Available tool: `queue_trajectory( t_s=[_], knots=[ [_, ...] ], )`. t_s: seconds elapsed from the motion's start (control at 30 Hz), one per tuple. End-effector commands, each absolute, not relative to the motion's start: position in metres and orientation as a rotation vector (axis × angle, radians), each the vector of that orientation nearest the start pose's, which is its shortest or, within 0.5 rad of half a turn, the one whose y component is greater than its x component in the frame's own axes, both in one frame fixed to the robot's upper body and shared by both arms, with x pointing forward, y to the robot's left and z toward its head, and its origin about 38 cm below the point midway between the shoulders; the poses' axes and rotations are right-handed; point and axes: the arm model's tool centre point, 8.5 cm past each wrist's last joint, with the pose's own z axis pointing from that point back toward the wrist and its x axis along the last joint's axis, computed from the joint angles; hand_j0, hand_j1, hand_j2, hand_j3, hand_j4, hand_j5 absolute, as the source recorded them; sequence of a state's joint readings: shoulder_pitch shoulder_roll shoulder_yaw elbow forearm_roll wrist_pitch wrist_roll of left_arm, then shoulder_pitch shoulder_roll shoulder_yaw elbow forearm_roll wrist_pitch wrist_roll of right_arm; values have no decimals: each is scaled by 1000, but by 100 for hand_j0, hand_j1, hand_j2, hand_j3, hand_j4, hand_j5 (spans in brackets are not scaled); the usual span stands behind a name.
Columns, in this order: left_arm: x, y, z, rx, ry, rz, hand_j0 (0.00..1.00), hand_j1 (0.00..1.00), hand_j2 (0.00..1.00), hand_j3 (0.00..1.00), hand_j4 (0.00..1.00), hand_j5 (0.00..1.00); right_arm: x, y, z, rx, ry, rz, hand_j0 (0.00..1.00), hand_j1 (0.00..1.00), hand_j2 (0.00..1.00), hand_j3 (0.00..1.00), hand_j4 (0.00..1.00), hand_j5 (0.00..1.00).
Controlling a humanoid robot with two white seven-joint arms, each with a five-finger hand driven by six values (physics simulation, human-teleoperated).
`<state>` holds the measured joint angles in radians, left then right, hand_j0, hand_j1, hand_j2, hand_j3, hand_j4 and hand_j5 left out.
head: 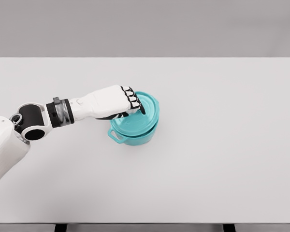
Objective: Cover the pot with left arm
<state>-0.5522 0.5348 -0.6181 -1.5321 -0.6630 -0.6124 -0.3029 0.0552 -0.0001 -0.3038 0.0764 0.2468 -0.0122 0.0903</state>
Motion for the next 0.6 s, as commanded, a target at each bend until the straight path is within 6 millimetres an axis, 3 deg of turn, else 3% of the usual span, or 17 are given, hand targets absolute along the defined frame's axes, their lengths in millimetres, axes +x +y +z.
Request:
queue_trajectory(
  t_s=[0.0, 0.57],
  knots=[
    [415, 174, 184, -462, 2259, 2621, 69, 69, 69, 69, 69, 69, -59, -256, -258, 22, 111, -68, 100, 100, 100, 100, 100, 100],
    [415, 174, 185, -465, 2262, 2616, 73, 73, 73, 73, 73, 73, -59, -256, -258, 22, 111, -68, 100, 100, 100, 100, 100, 100]
  ],
)
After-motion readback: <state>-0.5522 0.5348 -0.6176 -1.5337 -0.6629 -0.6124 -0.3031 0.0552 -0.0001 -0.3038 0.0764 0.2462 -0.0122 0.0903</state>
